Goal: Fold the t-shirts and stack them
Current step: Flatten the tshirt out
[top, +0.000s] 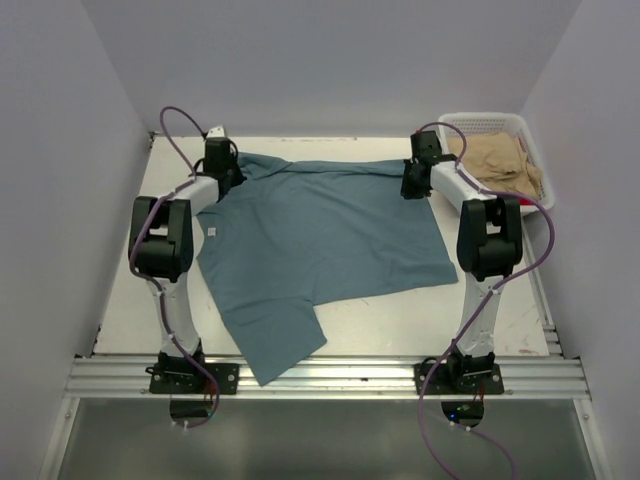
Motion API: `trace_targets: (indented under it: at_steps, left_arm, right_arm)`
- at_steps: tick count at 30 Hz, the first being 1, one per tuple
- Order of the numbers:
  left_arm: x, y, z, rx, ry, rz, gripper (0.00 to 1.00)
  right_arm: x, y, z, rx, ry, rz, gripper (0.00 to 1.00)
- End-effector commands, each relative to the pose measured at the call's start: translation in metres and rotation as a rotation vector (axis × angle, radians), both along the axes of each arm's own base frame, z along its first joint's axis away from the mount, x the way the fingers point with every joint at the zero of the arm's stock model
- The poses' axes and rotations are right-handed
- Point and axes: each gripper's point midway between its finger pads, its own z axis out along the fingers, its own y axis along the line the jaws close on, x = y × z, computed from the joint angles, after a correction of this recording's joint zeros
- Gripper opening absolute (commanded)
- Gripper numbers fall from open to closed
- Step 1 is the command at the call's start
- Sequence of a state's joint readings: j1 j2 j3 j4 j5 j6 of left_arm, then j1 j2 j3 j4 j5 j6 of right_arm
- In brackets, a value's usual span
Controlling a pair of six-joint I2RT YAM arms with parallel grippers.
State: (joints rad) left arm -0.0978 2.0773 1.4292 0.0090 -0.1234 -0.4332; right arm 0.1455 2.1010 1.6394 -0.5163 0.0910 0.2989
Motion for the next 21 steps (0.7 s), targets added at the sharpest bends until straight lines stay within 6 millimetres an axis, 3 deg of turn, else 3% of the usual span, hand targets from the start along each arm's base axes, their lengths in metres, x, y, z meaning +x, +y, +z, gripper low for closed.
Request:
trace_targets:
  at_steps: [1,2,3,4,5,8,9,11,14,21]
  left_arm:
    - [0.022,0.015,0.051,0.001,-0.129,0.024,0.15]
    - [0.024,0.022,0.037,0.0,-0.084,0.042,0.3]
    - [0.023,0.025,0.029,-0.007,-0.042,0.053,0.33]
    - [0.033,0.03,0.037,-0.027,-0.053,0.073,0.36]
    - [0.034,0.03,0.024,-0.045,-0.023,0.072,0.43]
    - [0.045,0.04,0.028,-0.103,-0.066,0.096,0.5]
    - [0.047,0.037,0.029,-0.123,-0.083,0.089,0.52]
    - [0.054,0.054,0.03,-0.192,-0.138,0.122,0.54]
    - [0.058,0.064,0.02,-0.265,-0.137,0.152,0.55]
    - [0.066,0.067,0.005,-0.314,-0.149,0.175,0.55]
  right_arm:
    - [0.011,0.0,0.038,0.004,-0.084,-0.011,0.0]
    - [0.011,0.001,0.039,0.012,-0.083,-0.007,0.0]
    - [0.012,0.002,0.039,0.014,-0.085,-0.005,0.0]
    - [0.012,0.002,0.039,0.014,-0.084,-0.004,0.0]
    - [0.012,0.002,0.039,0.015,-0.084,-0.006,0.0]
    - [0.011,0.002,0.037,0.013,-0.078,-0.001,0.0]
    - [0.01,0.002,0.036,0.011,-0.077,0.001,0.0]
    - [0.008,0.001,0.034,0.006,-0.071,0.002,0.0]
    - [0.006,-0.001,0.032,-0.001,-0.064,0.0,0.0]
    - [0.003,-0.004,0.026,-0.017,-0.049,-0.002,0.0]
